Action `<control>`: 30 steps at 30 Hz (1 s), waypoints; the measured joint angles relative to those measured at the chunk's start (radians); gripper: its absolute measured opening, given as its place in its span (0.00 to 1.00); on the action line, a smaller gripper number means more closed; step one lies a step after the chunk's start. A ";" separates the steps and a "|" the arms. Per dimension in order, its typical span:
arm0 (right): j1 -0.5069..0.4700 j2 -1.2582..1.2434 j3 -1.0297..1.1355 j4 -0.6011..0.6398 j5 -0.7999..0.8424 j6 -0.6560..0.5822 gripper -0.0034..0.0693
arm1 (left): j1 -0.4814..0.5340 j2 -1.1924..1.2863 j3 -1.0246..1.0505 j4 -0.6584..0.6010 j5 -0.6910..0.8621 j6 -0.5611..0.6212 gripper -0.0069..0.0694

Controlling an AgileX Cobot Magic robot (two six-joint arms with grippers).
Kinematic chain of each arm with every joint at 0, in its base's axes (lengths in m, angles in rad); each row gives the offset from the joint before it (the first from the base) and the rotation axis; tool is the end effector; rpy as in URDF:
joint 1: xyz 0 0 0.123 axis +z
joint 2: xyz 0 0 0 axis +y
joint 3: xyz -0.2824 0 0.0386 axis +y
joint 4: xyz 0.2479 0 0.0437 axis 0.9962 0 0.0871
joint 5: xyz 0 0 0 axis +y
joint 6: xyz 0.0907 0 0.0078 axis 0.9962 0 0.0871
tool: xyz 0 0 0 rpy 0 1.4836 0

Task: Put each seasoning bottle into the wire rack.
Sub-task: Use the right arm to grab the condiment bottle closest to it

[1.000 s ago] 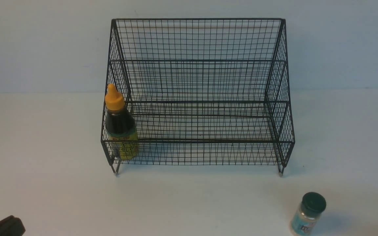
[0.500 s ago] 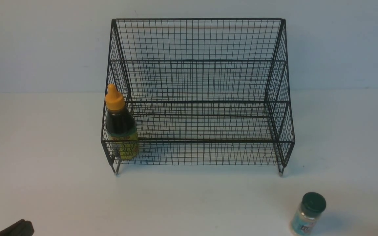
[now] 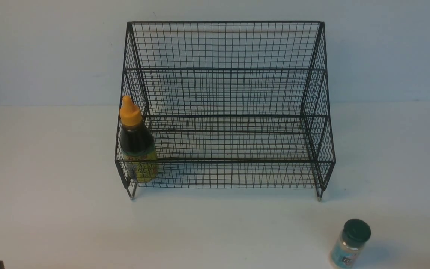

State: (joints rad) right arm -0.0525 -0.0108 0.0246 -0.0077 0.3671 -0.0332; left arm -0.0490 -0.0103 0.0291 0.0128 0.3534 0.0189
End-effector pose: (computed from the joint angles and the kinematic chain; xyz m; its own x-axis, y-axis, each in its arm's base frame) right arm 0.0527 -0.0030 0.1723 -0.2911 -0.0251 -0.9564 0.0434 0.9983 -0.0394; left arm 0.0532 -0.0022 0.1720 -0.2793 0.0446 -0.9592 0.0534 0.9981 0.0309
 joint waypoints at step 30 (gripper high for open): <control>0.000 0.000 0.001 0.090 -0.022 0.086 0.03 | 0.000 0.000 0.001 0.002 0.017 -0.001 0.08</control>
State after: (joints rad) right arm -0.0525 -0.0108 0.0258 0.0828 0.3453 0.0531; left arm -0.0490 -0.0103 0.0300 0.0146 0.3705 0.0180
